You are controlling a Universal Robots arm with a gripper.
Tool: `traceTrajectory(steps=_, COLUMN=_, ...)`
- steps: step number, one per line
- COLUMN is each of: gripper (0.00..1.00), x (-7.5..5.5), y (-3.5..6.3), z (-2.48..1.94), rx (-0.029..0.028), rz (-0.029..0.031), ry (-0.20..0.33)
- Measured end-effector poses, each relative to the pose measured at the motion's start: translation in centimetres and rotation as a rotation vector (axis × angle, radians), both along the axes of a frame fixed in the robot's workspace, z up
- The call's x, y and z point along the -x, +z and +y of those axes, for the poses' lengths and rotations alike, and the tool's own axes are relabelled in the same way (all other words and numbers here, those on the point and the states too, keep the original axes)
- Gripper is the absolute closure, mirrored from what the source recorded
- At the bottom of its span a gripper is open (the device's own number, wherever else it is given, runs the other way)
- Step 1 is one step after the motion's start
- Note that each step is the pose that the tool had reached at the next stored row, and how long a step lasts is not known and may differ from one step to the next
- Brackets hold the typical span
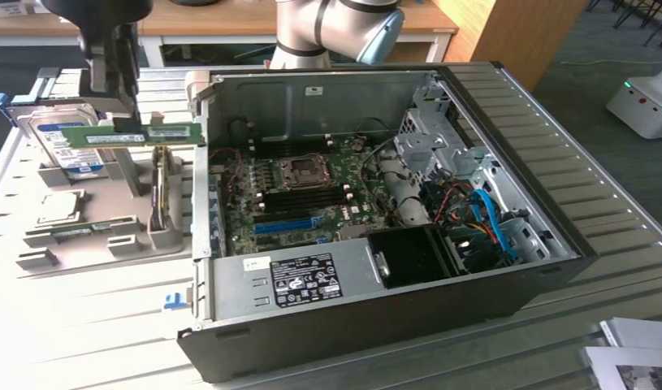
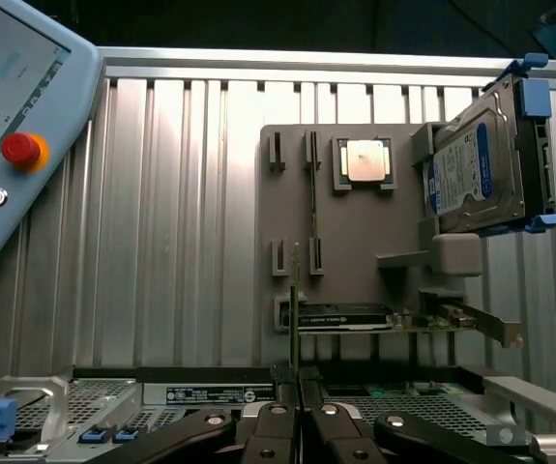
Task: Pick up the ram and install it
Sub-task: 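Pick up the ram and move it above insertion slot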
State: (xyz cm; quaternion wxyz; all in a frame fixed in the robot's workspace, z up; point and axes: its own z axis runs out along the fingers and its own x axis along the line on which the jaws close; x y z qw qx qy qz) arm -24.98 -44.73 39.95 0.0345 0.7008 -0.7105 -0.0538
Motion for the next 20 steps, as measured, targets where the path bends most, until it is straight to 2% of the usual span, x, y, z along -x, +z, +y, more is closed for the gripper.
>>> traceTrajectory(steps=20, gripper=0.88, x=-4.4, y=0.0, z=0.0, rx=-0.0001, rz=0.0038, ry=0.0)
